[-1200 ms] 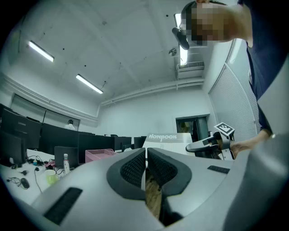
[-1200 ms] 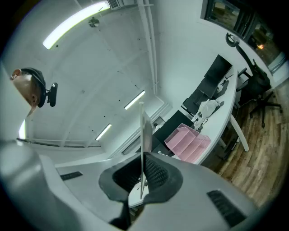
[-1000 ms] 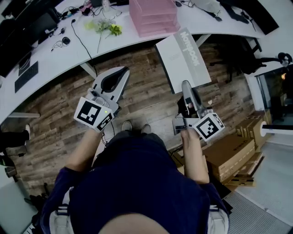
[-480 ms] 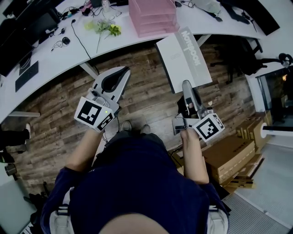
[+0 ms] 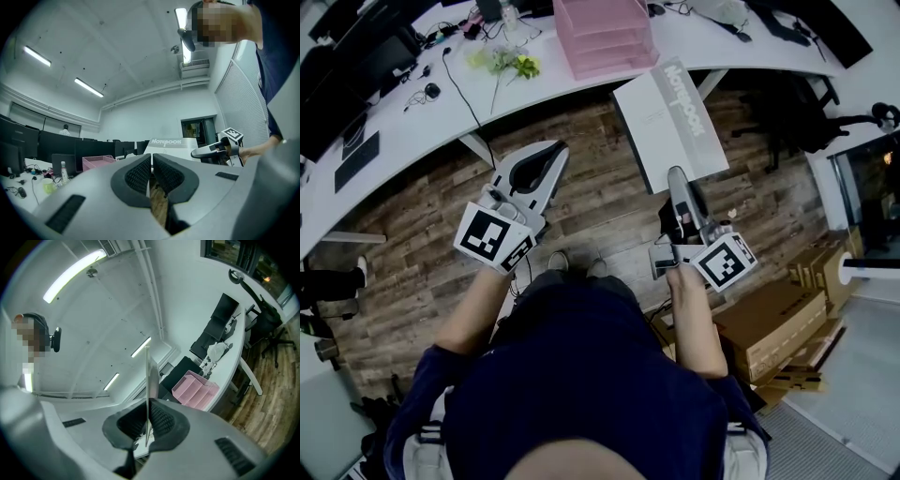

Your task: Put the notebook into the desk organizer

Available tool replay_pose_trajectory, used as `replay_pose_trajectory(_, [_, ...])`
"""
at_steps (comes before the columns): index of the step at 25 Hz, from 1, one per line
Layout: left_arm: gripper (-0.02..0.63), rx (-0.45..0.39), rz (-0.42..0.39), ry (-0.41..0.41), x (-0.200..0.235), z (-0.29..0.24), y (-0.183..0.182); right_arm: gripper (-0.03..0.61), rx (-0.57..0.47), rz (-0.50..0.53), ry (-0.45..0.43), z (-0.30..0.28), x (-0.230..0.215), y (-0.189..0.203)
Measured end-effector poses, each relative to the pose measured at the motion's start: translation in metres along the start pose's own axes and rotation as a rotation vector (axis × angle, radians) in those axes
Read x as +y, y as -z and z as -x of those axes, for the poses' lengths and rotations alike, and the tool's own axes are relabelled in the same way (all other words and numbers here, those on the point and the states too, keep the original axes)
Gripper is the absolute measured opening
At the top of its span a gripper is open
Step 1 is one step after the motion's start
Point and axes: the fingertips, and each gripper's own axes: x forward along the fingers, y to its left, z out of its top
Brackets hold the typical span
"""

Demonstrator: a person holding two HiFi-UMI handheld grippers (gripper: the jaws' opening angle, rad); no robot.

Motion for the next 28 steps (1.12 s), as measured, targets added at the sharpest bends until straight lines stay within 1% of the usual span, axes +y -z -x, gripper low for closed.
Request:
replay_pose_trajectory(7, [0.038, -0.011, -0.001, -0.005, -0.019, -0.015, 0.001, 0.012, 0.016, 0.004, -0.011, 0.012, -0.011, -0.009])
replay_pose_trajectory(13, [0.038, -0.011, -0.003, -0.016, -0.021, -0.022, 0.002, 0.012, 0.017, 0.002, -0.016, 0.013, -0.020, -0.014])
replay_pose_trajectory(23, [0.038, -0.024, -0.018, -0.010, -0.013, -0.043, 0.000, 0.012, 0.005, 0.013, -0.016, 0.005, -0.035, -0.027])
replay_pose_trajectory(28, [0.038, -0.024, -0.012, -0.009, 0.004, -0.060, 0.006, 0.012, 0.012, 0.013, -0.007, -0.012, -0.051, -0.031])
